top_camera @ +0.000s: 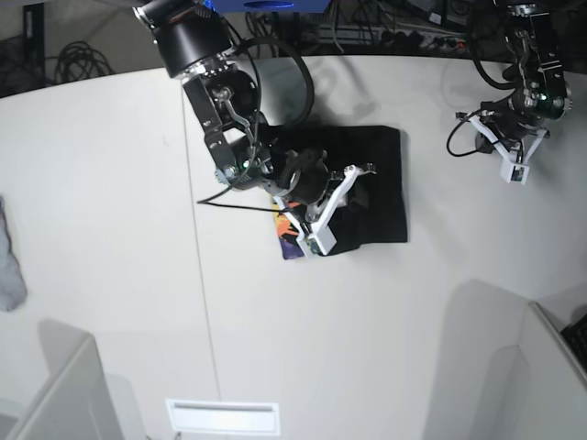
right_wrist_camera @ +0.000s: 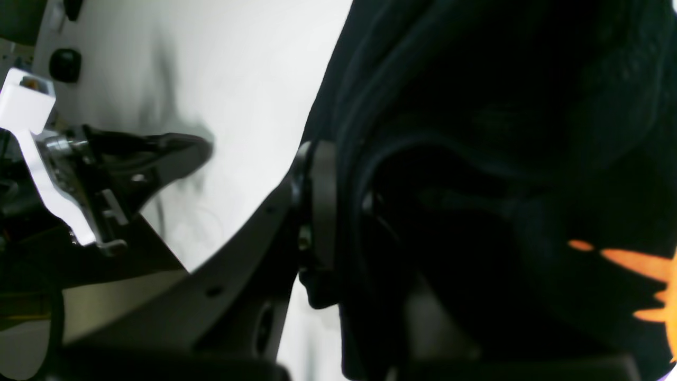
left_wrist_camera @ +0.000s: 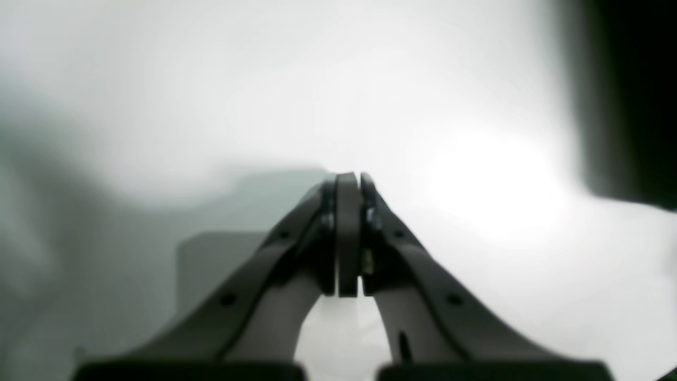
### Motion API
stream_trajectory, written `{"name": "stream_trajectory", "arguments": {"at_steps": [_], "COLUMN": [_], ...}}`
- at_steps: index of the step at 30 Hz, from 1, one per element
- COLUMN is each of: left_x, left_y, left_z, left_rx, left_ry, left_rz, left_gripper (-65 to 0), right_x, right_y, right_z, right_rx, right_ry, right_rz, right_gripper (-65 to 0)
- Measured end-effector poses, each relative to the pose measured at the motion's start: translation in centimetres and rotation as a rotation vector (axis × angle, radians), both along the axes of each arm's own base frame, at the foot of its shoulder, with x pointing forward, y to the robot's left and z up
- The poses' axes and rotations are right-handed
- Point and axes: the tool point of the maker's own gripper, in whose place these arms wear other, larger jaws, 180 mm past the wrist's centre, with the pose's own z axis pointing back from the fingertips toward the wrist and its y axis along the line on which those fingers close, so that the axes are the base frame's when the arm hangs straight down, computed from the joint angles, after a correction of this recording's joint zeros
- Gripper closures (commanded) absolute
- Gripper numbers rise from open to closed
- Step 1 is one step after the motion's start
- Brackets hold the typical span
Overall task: Fold the T-shirt properly
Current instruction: 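Press the folded end flat with the right gripper and release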
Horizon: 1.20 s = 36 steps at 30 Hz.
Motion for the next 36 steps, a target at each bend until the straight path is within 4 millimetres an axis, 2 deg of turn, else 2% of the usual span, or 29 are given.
{"name": "stream_trajectory", "arguments": {"at_steps": [13, 17, 19, 22, 27, 31, 36], "left_x": [0.1, 0.0, 0.1, 0.1, 0.1, 0.1, 0.2], "left_y": [-0.1, -0.1, -0.1, -0.1, -0.1, 0.1, 0.1], "left_z": [0.1, 0.1, 0.1, 0.1, 0.1, 0.2, 0.2], "left_rx": [-0.011, -0.010, -0.010, -0.009, -0.009, -0.005, -0.005], "left_ry": [-0.006, -0.006, -0.006, -0.006, -0.008, -0.007, -0.008], "left_rz": [0.003, 0.003, 0.002, 0.002, 0.002, 0.000, 0.000], "left_gripper": [0.0, 0.0, 0.0, 0.0, 0.0, 0.0, 0.0], "right_x": [0.0, 0.0, 0.0, -0.3, -2.8, -3.3, -4.5], "right_y": [0.0, 0.1, 0.1, 0.5, 4.2, 6.1, 9.1], "right_z": [0.0, 0.1, 0.1, 0.1, 1.1, 2.3, 2.8], "right_rx": [0.001, 0.006, 0.006, -0.002, -0.002, 0.003, -0.023], "right_ry": [0.000, 0.003, 0.002, -0.007, -0.040, -0.115, -0.178], "right_rz": [0.000, 0.001, 0.001, 0.016, 0.163, 0.229, 0.352], "right_gripper": [-1.1, -33.9, -42.3, -42.5, -41.7, -38.9, -39.0]}}
